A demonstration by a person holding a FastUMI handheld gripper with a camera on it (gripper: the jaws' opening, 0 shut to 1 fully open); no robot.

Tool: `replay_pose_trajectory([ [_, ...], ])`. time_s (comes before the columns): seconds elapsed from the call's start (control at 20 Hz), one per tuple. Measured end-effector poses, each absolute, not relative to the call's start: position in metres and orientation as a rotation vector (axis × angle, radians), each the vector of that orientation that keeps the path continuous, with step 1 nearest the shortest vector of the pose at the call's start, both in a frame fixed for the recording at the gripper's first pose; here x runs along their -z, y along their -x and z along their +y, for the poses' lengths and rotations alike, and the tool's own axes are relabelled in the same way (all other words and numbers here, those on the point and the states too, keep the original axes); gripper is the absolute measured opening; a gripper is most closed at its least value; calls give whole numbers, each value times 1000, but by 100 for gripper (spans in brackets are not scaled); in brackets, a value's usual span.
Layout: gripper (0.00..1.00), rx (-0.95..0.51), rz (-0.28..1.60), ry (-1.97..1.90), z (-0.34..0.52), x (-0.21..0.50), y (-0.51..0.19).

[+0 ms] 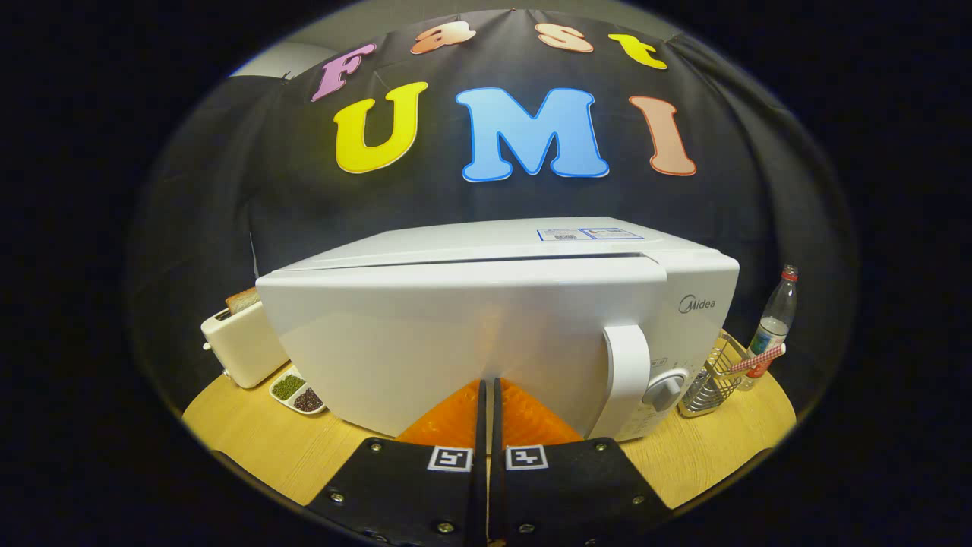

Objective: Open the microwave, put the food inside, and close the microwave door.

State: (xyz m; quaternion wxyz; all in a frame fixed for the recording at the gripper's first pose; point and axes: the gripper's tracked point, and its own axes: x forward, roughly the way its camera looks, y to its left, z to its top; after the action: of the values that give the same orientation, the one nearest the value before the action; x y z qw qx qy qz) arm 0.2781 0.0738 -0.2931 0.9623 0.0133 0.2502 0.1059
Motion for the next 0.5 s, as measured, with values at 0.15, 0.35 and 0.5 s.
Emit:
replay_pose_trajectory([
  [0.15,2,-195,506,-35,73,292,-282],
  [0.35,2,-177,525,-61,73,292,-285],
  [0.5,3,-171,504,-53,72,275,-279],
])
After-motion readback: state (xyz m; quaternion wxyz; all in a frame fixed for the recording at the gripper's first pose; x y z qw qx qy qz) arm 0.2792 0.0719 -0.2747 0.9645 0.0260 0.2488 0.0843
